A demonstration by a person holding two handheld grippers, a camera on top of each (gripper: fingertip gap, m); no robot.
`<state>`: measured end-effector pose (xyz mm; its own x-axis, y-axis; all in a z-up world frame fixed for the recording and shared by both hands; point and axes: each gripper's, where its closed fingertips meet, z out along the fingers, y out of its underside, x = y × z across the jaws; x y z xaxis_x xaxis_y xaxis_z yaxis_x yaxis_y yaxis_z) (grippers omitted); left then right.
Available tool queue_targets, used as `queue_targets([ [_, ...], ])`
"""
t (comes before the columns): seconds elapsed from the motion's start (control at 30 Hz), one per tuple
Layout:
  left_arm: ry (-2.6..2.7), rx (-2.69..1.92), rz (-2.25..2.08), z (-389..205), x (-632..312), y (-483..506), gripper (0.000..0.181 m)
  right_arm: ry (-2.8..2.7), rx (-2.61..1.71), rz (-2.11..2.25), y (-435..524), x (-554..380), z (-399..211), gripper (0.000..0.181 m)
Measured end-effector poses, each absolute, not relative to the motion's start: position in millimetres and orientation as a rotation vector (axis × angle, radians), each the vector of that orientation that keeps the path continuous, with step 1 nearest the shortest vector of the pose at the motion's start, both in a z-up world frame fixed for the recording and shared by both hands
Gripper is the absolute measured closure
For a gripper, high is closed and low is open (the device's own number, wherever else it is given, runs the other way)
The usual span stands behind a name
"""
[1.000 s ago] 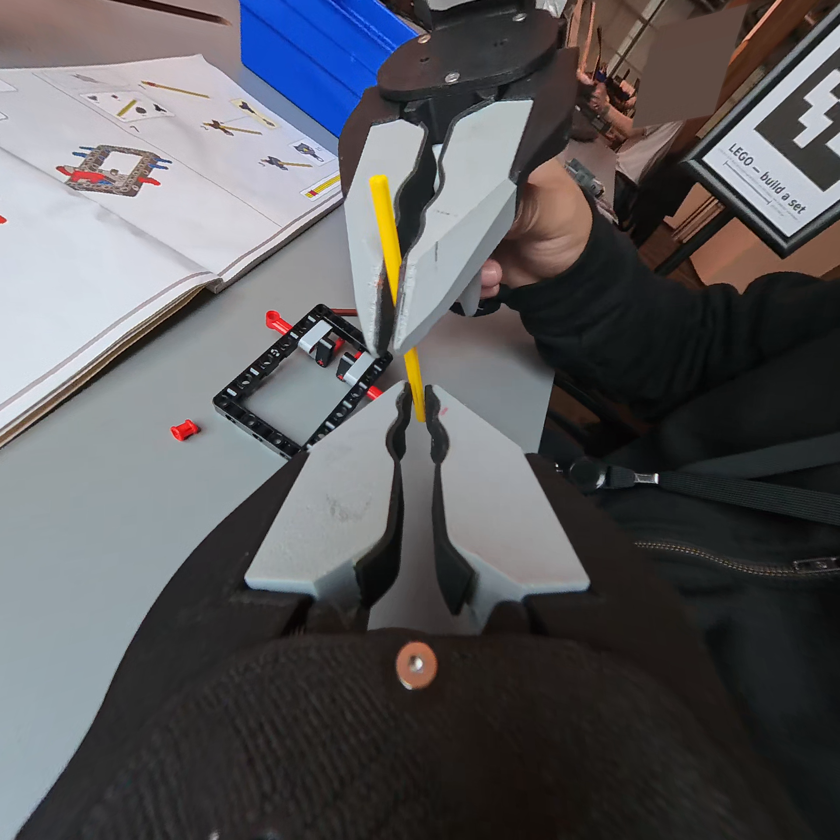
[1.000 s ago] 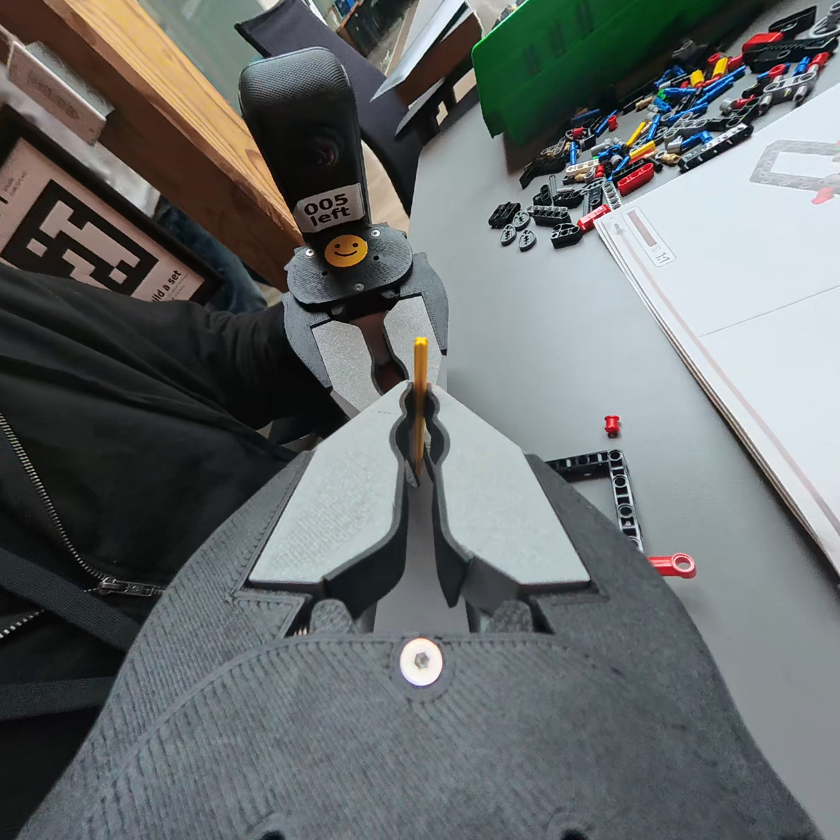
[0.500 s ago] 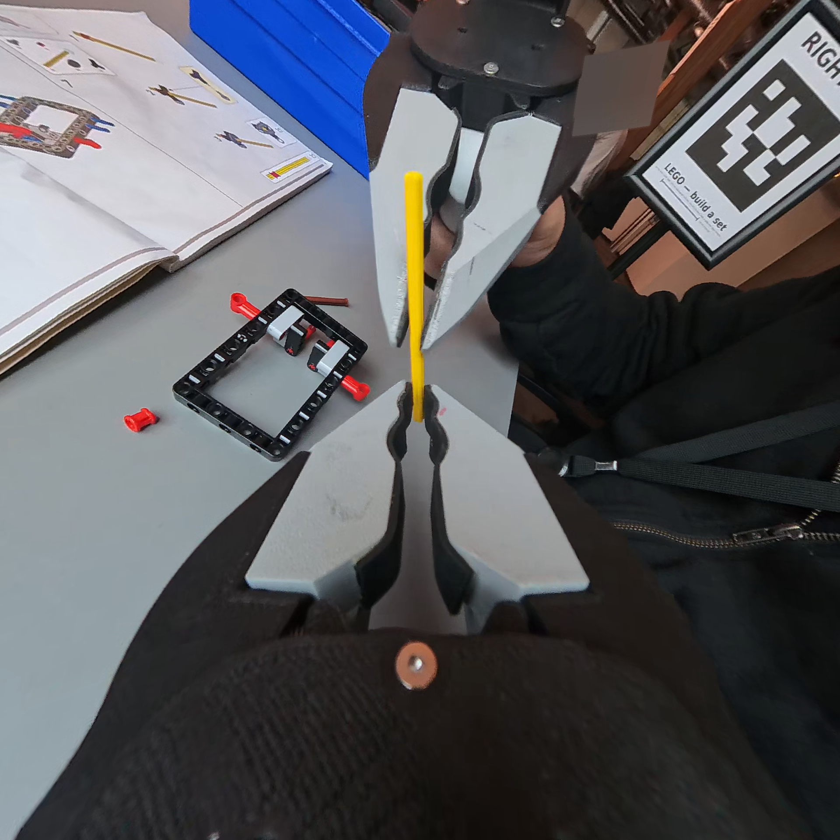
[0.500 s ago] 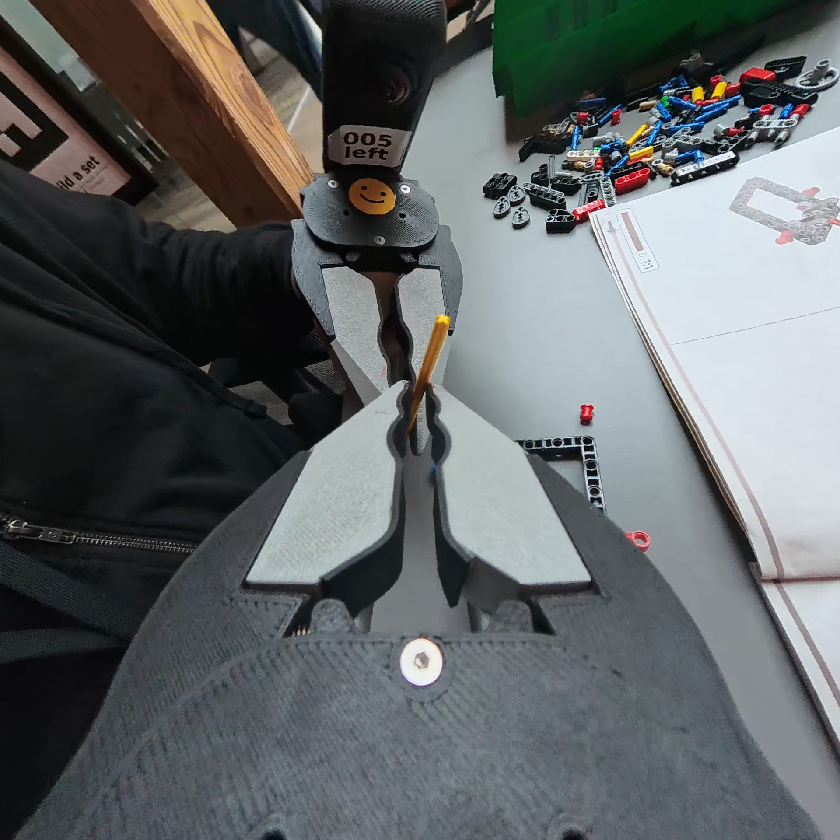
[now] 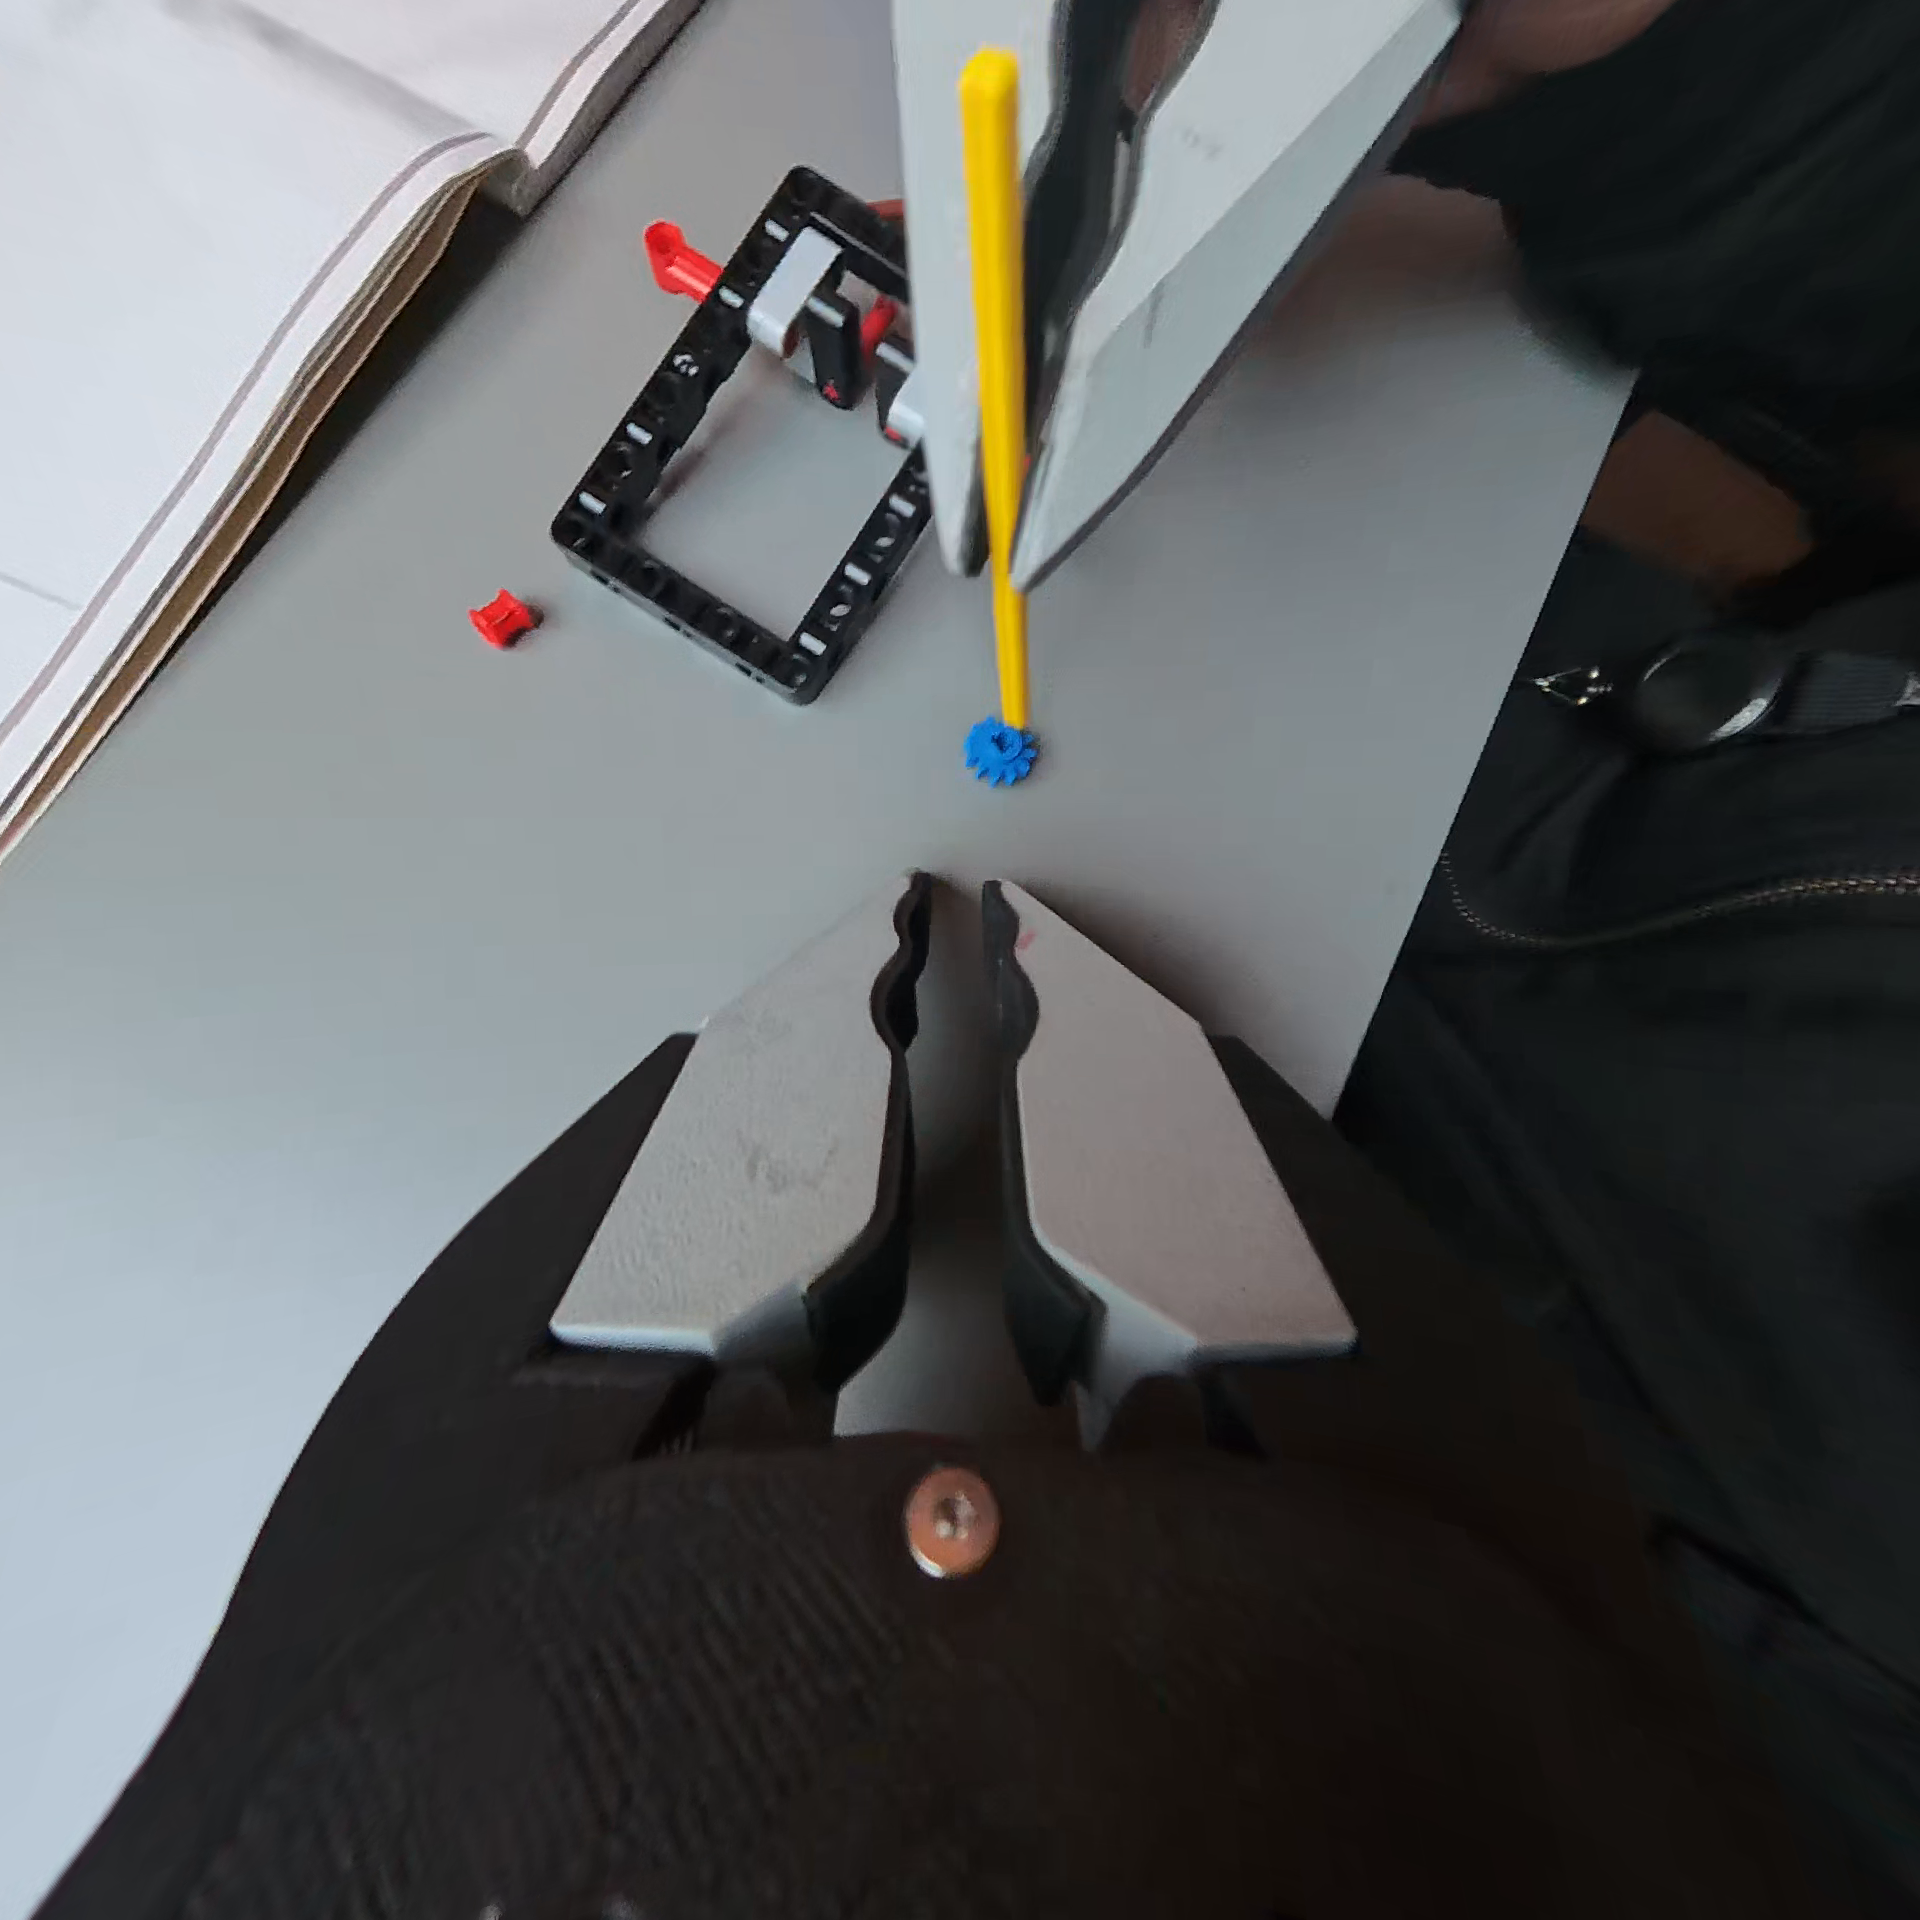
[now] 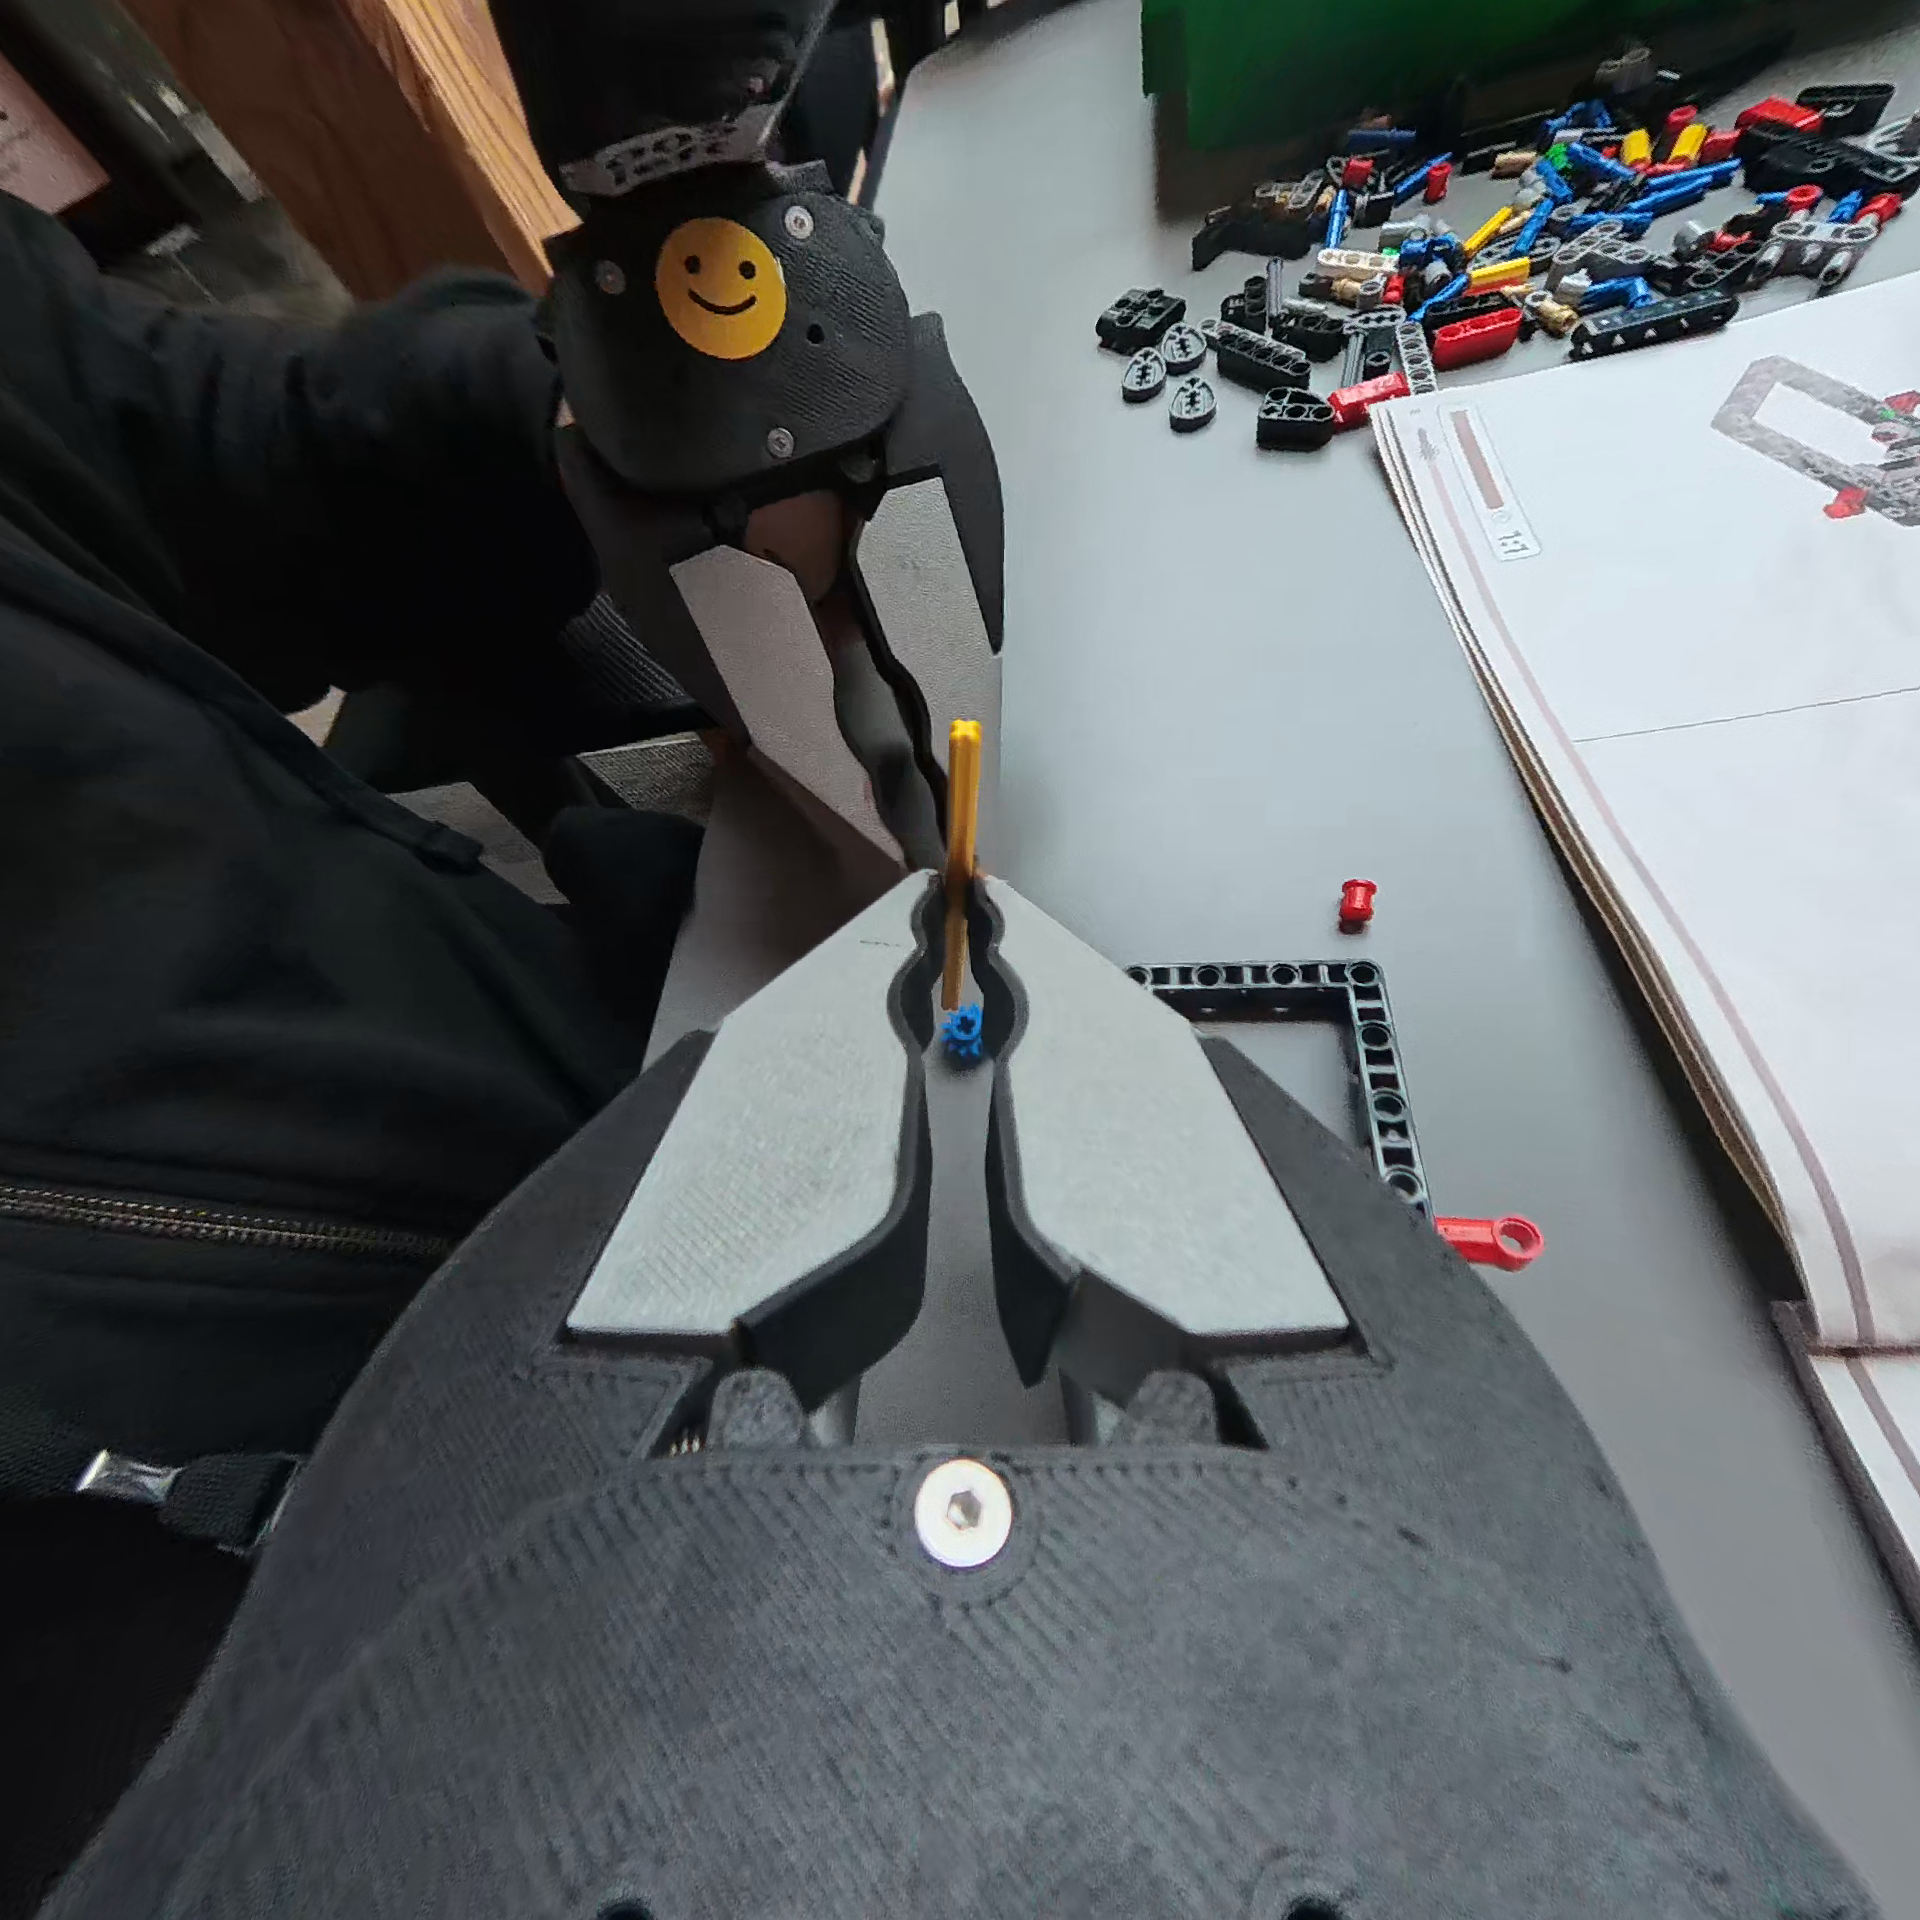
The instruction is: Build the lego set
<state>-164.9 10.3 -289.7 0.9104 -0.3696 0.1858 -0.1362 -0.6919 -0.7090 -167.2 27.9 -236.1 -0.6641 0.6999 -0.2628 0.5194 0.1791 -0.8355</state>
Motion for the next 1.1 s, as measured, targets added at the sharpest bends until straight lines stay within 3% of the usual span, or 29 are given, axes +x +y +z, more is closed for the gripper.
queue_targets([
  [1.1,0.443,-2.183,-0.426,-262.7,-149.8,32.9,0.176,-1.995,-1.442,1.307,32.6,-168.6,-235.0,0.180],
])
